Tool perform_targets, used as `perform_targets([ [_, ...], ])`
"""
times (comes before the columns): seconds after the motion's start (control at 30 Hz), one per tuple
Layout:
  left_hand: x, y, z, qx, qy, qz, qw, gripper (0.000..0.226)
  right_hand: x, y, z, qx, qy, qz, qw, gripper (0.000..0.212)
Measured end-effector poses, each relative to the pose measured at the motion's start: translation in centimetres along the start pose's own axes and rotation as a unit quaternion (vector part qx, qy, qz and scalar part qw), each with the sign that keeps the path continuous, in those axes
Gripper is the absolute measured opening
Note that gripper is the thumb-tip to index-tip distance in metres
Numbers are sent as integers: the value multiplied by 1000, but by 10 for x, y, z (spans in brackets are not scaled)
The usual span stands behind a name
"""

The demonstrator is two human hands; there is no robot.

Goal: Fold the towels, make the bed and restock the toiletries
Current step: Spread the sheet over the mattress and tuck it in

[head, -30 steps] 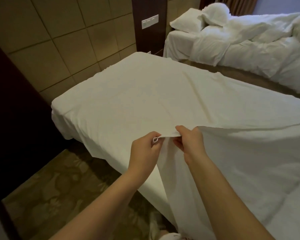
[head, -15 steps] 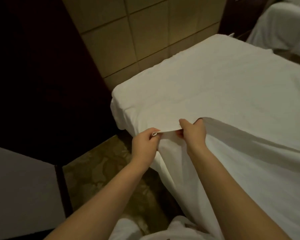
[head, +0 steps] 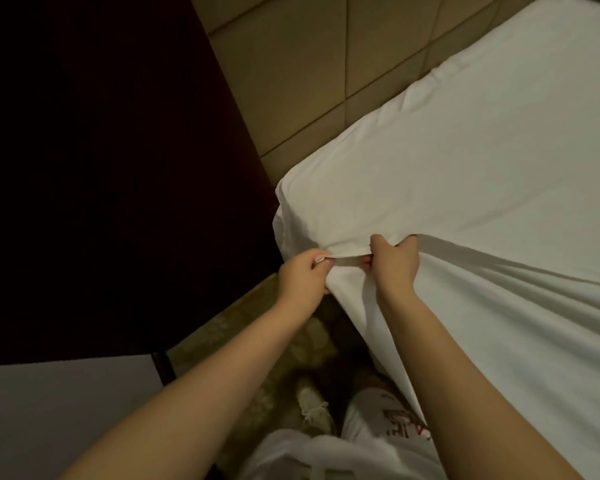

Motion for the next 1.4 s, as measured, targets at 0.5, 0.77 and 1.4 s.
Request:
perform_targets([
  [0.5, -259, -234, -11, -85, -74, -166, 980, 41, 85, -171, 166, 44, 151, 24, 987, 22],
  [0.77, -317, -312, 28, -82, -48, -111, 989, 58, 106, -170, 167, 151, 150, -69, 975, 36],
  [1.4, -149, -149, -99, -166, -36, 19, 985, 7, 57, -19, 138, 124, 67, 19, 990, 31],
])
Point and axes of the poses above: each hand's wrist, its own y-axis away from the middle knuckle, its own z-axis out of the palm, x = y × z, the point moved 10 cm from there along -y, towards the middle knuckle, and after that the axes turned 10 degrees about z, right-handed, at the moved point
